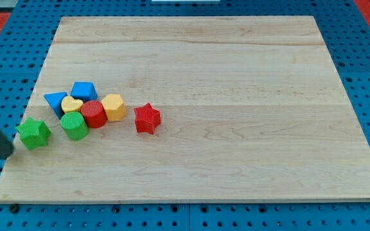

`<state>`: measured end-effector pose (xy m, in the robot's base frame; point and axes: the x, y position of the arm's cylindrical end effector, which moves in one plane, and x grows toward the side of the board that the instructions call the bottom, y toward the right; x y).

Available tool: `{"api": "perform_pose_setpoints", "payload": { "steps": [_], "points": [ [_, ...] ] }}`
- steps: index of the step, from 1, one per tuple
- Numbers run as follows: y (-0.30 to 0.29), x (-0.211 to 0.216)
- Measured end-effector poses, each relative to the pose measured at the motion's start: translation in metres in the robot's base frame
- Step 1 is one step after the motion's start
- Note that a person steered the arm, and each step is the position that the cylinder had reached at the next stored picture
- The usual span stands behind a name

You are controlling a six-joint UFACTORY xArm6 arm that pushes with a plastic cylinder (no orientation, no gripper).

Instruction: Push the red star to the red circle

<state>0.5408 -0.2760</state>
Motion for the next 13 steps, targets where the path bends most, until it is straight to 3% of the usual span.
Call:
{"api": "perform_pose_setpoints", "payload": {
  "steps": [1, 3, 4, 5, 6, 8, 10, 11, 12, 13],
  "points": [
    [0.007, -0.024],
    [0.044, -0.031],
    [0.015, -0.011],
    [0.051, 0.016],
    [0.159, -0.003],
    [0.236, -0.026],
    [0.186, -0.074],
    [0.206, -0.062],
    [0.183, -0.098],
    [0.189, -0.098]
  ]
}}
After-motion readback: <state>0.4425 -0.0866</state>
